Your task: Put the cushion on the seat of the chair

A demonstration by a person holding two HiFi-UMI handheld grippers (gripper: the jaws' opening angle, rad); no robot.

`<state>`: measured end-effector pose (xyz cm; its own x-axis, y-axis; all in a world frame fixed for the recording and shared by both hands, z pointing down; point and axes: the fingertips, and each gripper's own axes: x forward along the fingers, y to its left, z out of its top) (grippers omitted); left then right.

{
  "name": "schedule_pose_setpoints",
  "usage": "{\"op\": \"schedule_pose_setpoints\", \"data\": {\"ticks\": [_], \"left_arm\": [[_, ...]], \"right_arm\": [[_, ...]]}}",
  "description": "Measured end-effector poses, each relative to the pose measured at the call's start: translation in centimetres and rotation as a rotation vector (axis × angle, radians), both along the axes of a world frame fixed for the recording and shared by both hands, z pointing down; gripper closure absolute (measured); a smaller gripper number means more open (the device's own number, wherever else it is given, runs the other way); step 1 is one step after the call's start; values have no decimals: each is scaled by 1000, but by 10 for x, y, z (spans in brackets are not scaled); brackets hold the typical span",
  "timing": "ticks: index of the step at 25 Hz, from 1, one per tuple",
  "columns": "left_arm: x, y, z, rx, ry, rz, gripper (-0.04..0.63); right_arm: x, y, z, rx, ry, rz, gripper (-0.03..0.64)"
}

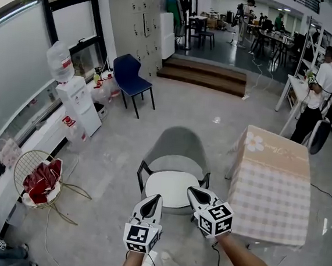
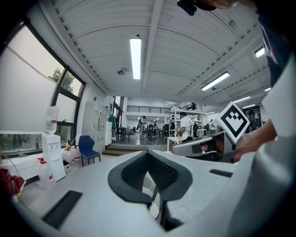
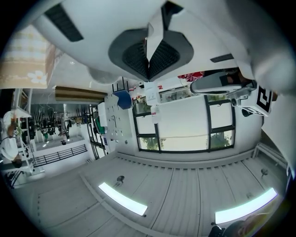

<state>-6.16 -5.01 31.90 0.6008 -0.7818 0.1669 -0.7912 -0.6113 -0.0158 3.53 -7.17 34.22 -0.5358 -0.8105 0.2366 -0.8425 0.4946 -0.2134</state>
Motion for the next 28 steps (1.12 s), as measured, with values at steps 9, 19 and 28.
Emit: {"op": "schedule_pose_setpoints", "data": {"ticks": [9, 19, 28], "left_arm": [[31, 43, -29, 46, -14, 2, 591], [48, 83, -52, 88, -17, -15, 591], [55, 112, -67, 116, -27, -28, 591]], "right_arm": [[25, 40, -40, 80, -19, -3, 598], [37, 85, -66, 139, -34, -25, 598], [43, 114, -78, 168, -42, -42, 598]]}}
